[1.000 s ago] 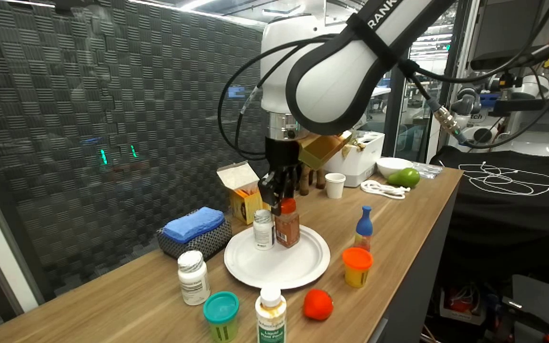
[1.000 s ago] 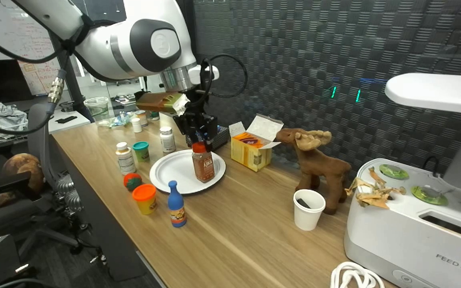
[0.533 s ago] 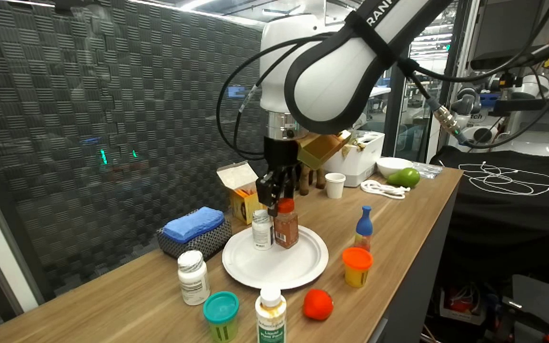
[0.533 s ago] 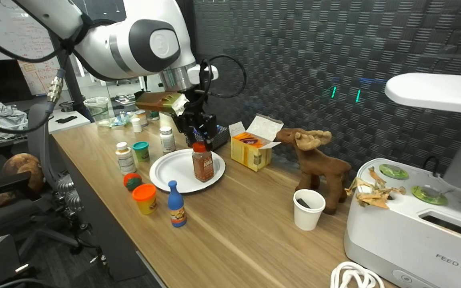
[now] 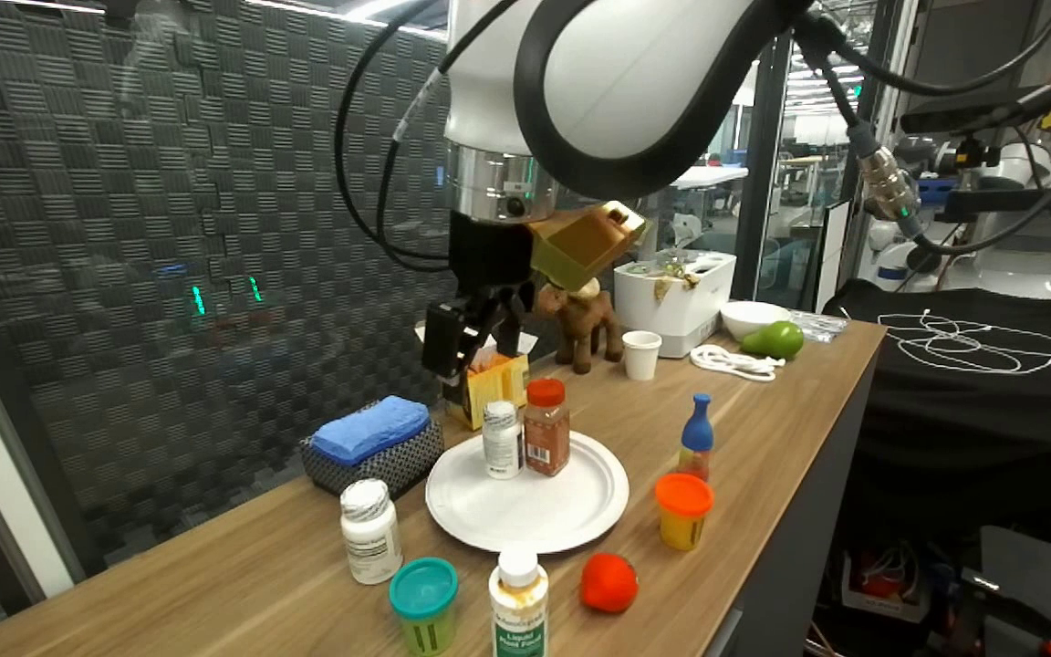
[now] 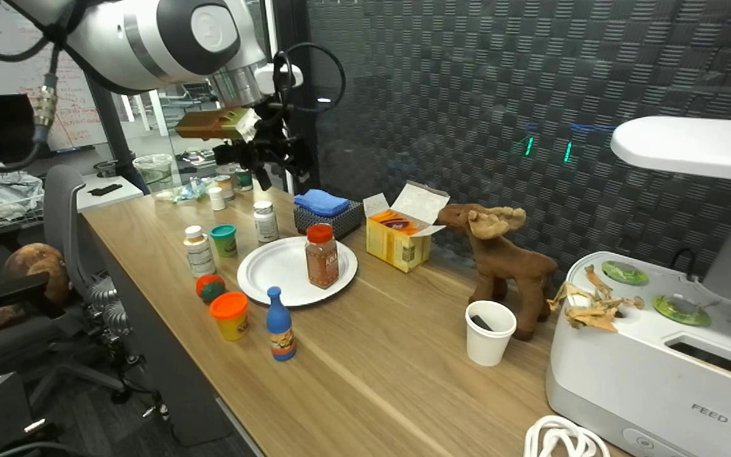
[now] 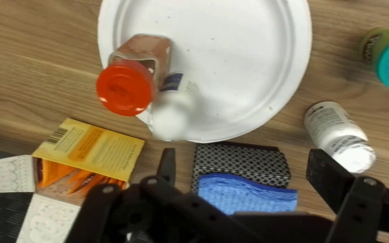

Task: Put the bottles on the tray

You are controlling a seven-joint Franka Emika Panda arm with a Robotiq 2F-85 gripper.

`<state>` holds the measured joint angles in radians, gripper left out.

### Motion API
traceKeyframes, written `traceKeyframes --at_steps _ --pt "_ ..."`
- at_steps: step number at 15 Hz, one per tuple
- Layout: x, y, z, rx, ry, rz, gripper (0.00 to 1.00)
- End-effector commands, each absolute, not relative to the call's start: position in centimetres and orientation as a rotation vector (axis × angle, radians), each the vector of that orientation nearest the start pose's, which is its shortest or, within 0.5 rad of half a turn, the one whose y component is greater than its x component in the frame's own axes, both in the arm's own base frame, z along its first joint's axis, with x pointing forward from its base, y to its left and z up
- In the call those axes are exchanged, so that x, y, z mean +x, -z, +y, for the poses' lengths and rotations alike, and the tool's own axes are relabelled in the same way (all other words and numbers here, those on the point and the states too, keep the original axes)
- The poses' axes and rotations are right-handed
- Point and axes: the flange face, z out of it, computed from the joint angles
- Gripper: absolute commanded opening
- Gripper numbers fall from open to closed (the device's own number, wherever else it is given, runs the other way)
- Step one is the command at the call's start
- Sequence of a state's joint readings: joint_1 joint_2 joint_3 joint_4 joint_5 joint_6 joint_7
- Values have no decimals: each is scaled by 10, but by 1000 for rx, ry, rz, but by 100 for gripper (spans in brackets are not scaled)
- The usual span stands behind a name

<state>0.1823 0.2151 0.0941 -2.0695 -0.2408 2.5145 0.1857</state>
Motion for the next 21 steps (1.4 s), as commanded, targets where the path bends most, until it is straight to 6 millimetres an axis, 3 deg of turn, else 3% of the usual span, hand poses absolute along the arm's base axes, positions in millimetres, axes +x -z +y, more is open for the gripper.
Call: traceKeyframes --at_steps 1,5,10,19,20,21 --pt "569 -347 204 -3088 382 -510 100" --pt "569 -307 237 -3019 279 -592 100" --pt "585 -274 254 -2995 214 -662 100" --pt "621 -279 273 -3006 280 -696 100" --pt "623 -280 273 -3014 285 -698 75" --pt "625 -280 273 -3025 288 -698 75"
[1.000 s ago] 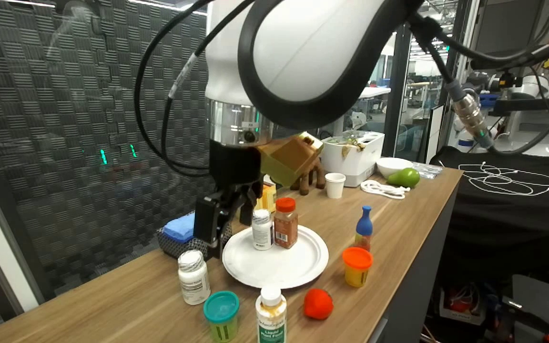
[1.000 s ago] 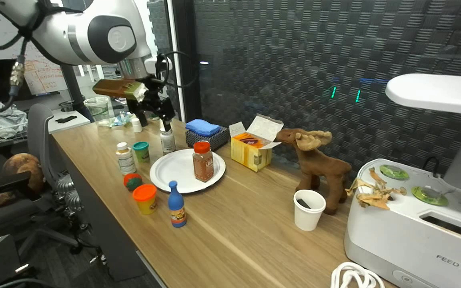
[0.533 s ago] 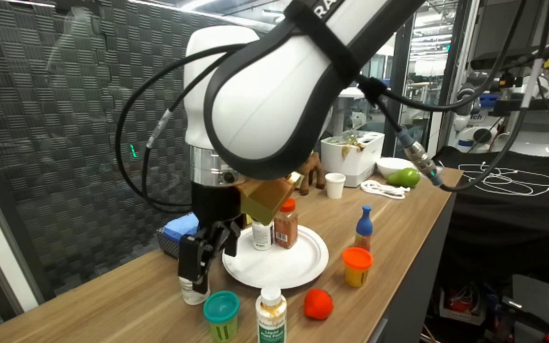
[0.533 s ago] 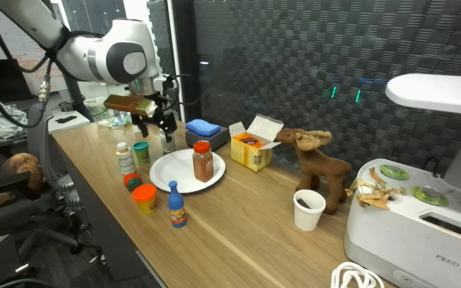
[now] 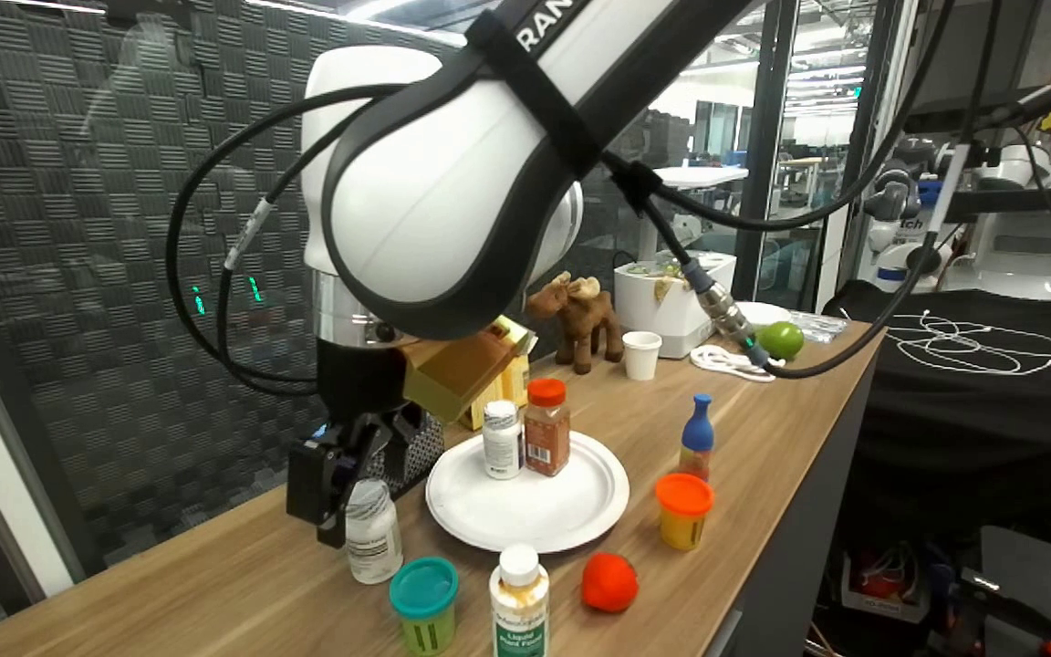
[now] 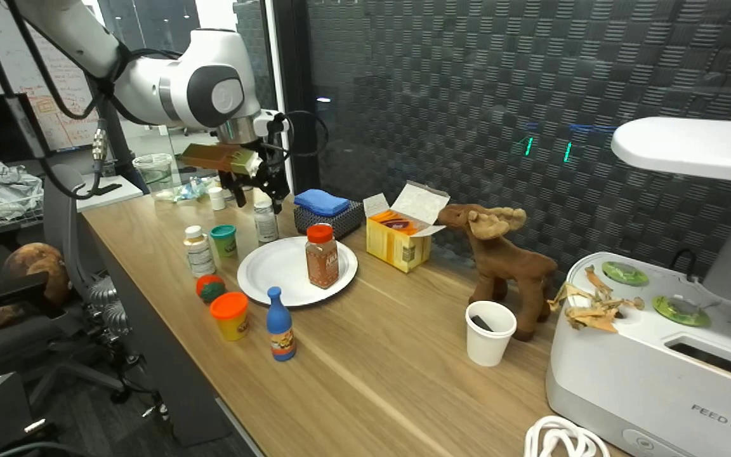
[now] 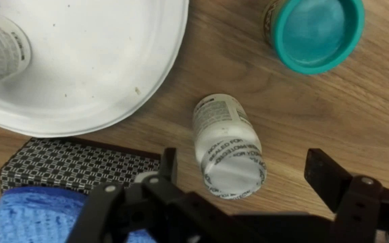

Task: Put the bottles on the tray

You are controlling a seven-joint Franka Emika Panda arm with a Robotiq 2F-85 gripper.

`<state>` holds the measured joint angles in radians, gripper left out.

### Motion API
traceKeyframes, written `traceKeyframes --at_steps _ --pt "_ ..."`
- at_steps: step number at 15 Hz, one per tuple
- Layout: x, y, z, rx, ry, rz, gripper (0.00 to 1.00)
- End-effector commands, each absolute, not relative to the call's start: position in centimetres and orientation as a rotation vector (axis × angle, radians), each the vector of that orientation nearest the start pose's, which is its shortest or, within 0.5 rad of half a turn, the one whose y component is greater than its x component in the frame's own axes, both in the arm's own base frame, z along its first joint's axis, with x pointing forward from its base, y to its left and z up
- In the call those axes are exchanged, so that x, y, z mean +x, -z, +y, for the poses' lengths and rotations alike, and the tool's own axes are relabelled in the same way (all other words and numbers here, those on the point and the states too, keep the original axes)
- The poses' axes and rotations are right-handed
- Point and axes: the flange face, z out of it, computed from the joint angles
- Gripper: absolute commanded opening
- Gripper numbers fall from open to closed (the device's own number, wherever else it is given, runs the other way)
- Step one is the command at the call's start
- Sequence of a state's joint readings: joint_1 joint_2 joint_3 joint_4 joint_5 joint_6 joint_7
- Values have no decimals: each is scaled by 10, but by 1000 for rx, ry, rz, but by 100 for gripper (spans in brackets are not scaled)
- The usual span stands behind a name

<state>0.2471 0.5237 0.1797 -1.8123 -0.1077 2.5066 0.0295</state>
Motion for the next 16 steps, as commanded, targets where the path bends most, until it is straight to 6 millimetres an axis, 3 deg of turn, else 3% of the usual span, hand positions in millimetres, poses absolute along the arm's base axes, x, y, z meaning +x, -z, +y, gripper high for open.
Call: traceKeyframes --at_steps 1,7,11,16 --pt "626 -280 272 -3036 282 -701 66" --pt "624 -287 270 -3064 275 -723 20" --pt "617 -310 275 -3083 337 -757 20" --pt "607 -346 257 -3134 369 -738 20"
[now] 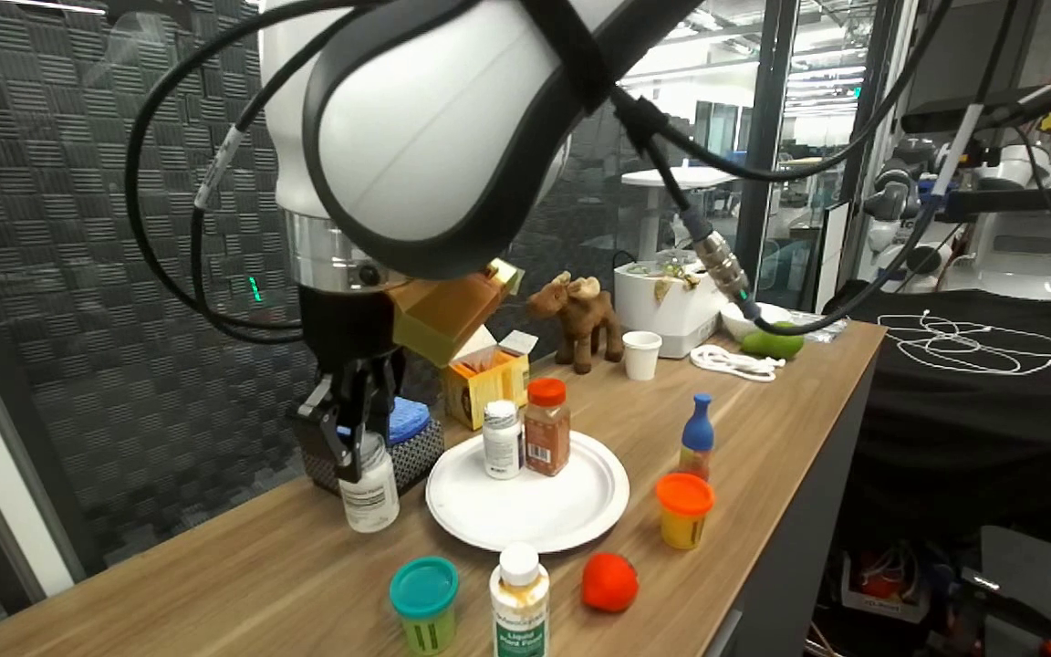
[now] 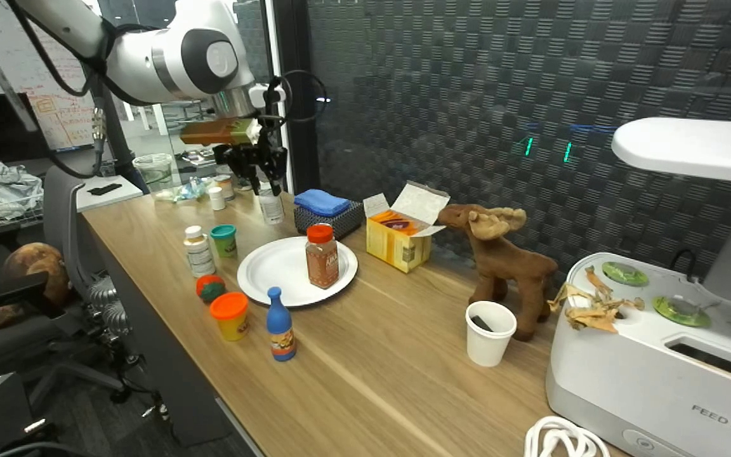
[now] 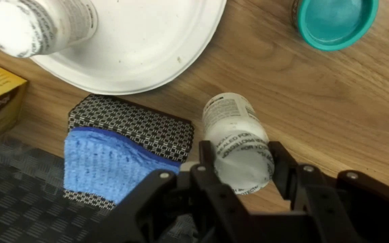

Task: Put the bottles on the tray

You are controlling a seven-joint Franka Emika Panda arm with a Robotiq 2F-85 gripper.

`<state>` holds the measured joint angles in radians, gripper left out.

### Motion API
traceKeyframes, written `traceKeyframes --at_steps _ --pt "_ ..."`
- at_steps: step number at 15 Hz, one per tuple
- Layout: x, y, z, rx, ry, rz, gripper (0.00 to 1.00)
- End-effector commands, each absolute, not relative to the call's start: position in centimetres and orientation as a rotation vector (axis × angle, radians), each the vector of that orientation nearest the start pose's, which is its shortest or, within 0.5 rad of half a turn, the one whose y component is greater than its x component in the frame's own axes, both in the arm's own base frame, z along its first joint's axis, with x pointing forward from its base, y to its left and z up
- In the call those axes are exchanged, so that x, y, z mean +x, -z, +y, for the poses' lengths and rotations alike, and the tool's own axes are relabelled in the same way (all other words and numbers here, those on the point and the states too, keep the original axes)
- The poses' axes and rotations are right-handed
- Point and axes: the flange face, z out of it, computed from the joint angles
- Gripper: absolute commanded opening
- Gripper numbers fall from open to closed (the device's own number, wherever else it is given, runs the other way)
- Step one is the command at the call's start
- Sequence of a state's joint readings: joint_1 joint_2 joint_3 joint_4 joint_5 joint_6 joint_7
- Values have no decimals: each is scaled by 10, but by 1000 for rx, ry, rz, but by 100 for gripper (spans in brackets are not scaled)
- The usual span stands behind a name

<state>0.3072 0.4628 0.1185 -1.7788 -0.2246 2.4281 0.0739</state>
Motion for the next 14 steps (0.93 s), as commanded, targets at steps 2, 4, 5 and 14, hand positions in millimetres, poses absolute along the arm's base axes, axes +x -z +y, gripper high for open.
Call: traceKeyframes --at_steps 2,4,5,14 --pt "607 -352 243 -3153 366 -706 20" --pt "608 -352 227 -3157 361 -666 20" --pt "609 -350 220 -3146 342 -650 20" --pt "613 -309 164 -3172 218 -526 20"
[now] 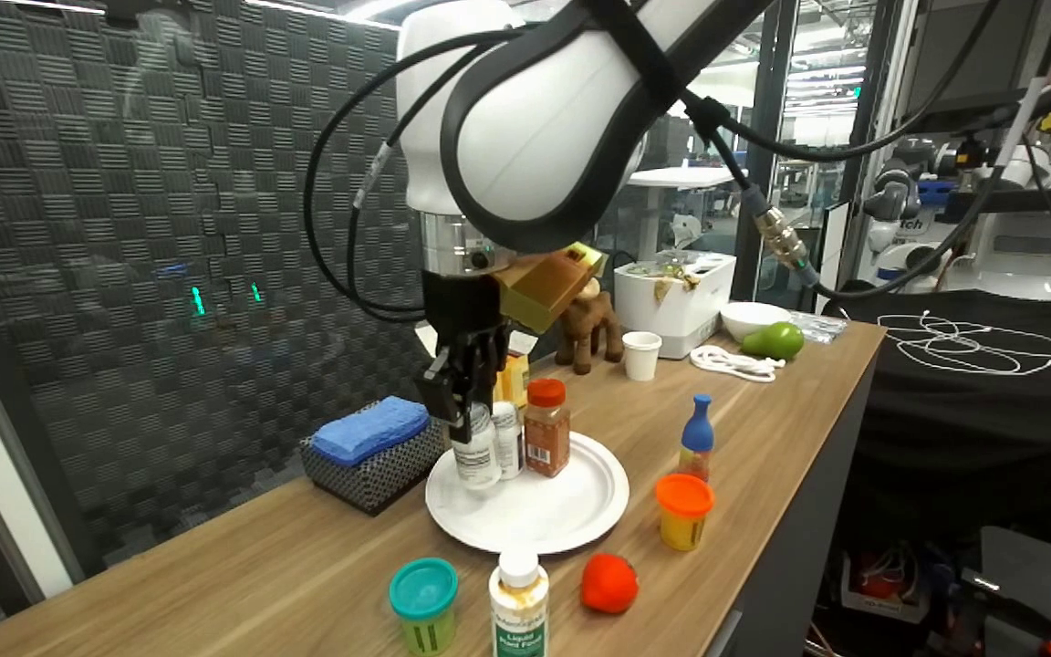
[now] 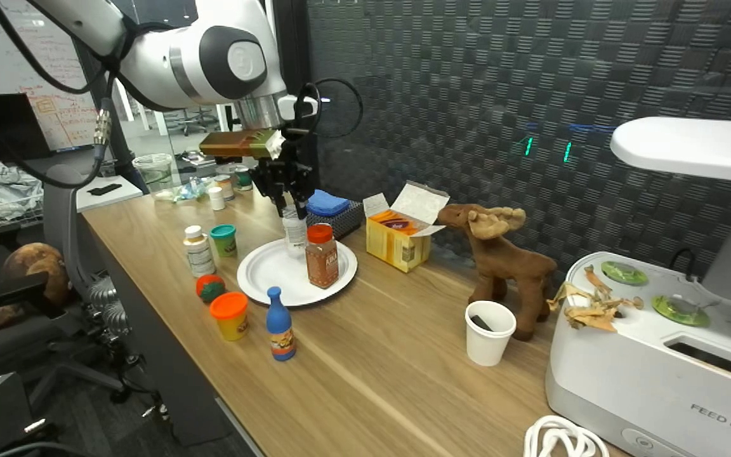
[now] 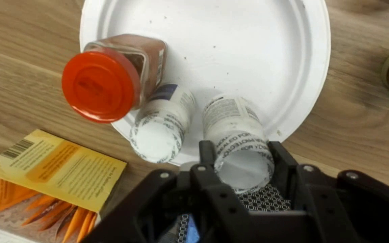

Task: Put the bottles on the tray

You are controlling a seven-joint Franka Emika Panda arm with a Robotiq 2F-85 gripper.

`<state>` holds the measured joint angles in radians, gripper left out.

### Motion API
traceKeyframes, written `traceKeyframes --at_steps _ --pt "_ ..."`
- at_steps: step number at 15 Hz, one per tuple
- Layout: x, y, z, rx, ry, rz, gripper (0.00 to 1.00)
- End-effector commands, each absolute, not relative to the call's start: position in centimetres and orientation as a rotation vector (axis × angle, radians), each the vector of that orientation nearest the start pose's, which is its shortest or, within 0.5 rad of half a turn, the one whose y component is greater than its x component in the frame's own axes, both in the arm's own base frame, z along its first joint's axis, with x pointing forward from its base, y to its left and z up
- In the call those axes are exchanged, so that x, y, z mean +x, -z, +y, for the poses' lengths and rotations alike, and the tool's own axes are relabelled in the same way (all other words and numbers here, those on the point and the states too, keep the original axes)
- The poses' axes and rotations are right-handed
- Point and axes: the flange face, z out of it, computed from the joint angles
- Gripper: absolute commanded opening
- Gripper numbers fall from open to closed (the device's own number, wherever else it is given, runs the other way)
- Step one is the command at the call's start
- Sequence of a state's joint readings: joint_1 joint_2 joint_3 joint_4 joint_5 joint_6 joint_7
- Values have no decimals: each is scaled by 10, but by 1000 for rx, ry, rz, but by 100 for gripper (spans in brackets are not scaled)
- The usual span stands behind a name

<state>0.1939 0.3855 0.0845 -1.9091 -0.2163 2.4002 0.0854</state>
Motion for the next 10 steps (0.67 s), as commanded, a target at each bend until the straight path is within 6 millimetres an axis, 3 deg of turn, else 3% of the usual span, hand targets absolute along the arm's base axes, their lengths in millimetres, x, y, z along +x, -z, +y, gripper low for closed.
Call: traceKeyframes --at_steps 1,10 --pt "614 -308 162 -3168 217 -516 20" --pt "613 -295 172 -3109 221 -528 20"
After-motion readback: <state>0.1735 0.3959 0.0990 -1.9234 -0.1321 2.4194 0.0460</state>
